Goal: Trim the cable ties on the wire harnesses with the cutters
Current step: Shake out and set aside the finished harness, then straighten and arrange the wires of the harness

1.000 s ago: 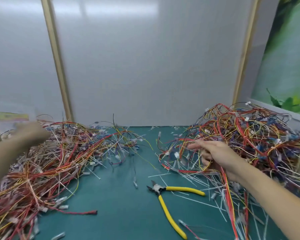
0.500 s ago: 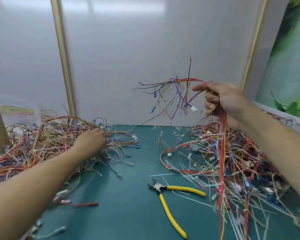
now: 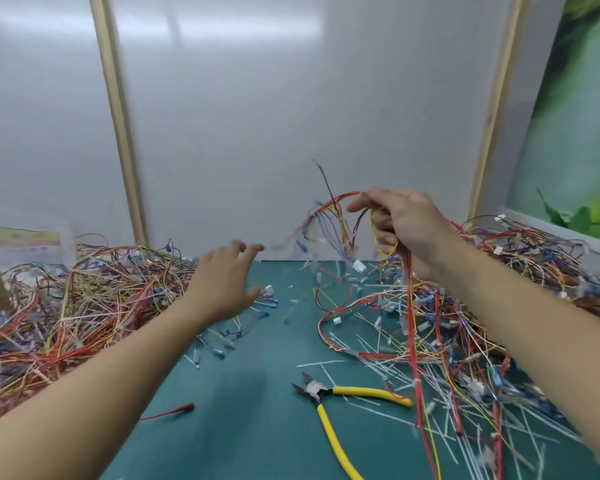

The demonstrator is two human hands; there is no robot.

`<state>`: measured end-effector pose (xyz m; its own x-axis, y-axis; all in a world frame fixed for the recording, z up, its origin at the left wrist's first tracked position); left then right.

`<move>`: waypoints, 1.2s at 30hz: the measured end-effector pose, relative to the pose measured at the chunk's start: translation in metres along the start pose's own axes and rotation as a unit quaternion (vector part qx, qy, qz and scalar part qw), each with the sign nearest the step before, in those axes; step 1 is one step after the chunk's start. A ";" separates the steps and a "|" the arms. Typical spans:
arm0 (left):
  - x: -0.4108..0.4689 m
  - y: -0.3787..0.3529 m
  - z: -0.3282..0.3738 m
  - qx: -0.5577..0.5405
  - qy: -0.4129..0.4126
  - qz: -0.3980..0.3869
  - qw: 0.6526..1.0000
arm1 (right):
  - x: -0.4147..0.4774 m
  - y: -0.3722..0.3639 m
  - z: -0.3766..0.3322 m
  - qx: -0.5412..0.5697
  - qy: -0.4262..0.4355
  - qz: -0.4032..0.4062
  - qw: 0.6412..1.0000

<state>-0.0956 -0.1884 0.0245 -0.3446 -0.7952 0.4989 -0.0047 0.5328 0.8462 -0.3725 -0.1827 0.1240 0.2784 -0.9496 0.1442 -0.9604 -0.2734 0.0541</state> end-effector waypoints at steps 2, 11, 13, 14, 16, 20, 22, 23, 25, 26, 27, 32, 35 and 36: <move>-0.014 -0.025 -0.018 -0.056 0.078 -0.093 0.991 | 0.000 0.009 -0.021 0.011 0.015 0.018 1.000; -0.015 0.043 0.117 -0.687 0.090 0.054 0.719 | 0.035 0.004 -0.087 0.052 0.084 0.121 0.988; -0.024 0.058 0.163 -0.783 0.026 -0.043 0.620 | 0.048 -0.001 -0.089 0.046 0.083 0.145 0.985; -0.027 0.059 0.176 -0.773 -0.011 -0.057 0.632 | 0.054 -0.003 -0.086 0.045 0.073 0.150 0.985; -0.032 0.052 0.186 -0.748 -0.027 -0.025 0.663 | 0.065 -0.010 -0.072 0.052 0.042 0.139 0.988; -0.019 0.028 0.183 -0.732 0.080 -0.017 0.676 | 0.074 -0.023 -0.017 0.061 -0.069 0.039 0.995; -0.015 0.017 0.171 -0.717 0.106 -0.014 0.689 | 0.069 -0.025 0.016 -0.056 -0.127 -0.004 0.990; -0.014 0.012 0.162 -0.716 0.123 -0.005 0.688 | 0.064 -0.023 0.032 -0.161 -0.128 0.005 0.979; -0.014 0.001 0.146 -0.709 0.163 -0.002 0.686 | 0.050 -0.020 0.058 -0.275 -0.102 0.015 0.956; -0.016 -0.004 0.142 -0.682 0.175 -0.010 0.710 | 0.042 -0.018 0.069 -0.277 -0.108 0.006 0.955; -0.018 -0.010 0.142 -0.628 0.172 -0.025 0.758 | 0.032 -0.016 0.078 -0.281 -0.111 -0.001 0.953; -0.030 -0.022 0.165 -0.298 0.050 -0.042 0.952 | -0.028 0.011 0.090 -0.494 -0.090 0.064 0.862; -0.033 -0.021 0.160 -0.313 0.047 0.013 0.948 | -0.068 0.019 0.103 -0.670 -0.149 0.064 0.724; -0.033 -0.021 0.158 -0.323 0.049 0.020 0.945 | -0.076 0.015 0.108 -0.687 -0.147 0.057 0.710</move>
<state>-0.2323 -0.1272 -0.0392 -0.2444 -0.8175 0.5215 0.5915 0.3005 0.7482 -0.4094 -0.1308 0.0070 -0.0077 -0.9997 0.0232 -0.0023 0.0232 0.9997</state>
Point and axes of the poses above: each hand's wrist, its own x-axis towards the middle knuckle, its own y-axis out of the back of the hand, z = x × y, the point moved 3 cm from there along x, towards the middle knuckle, and after that the axes turned 15 degrees about -y, right-handed, at the moved point
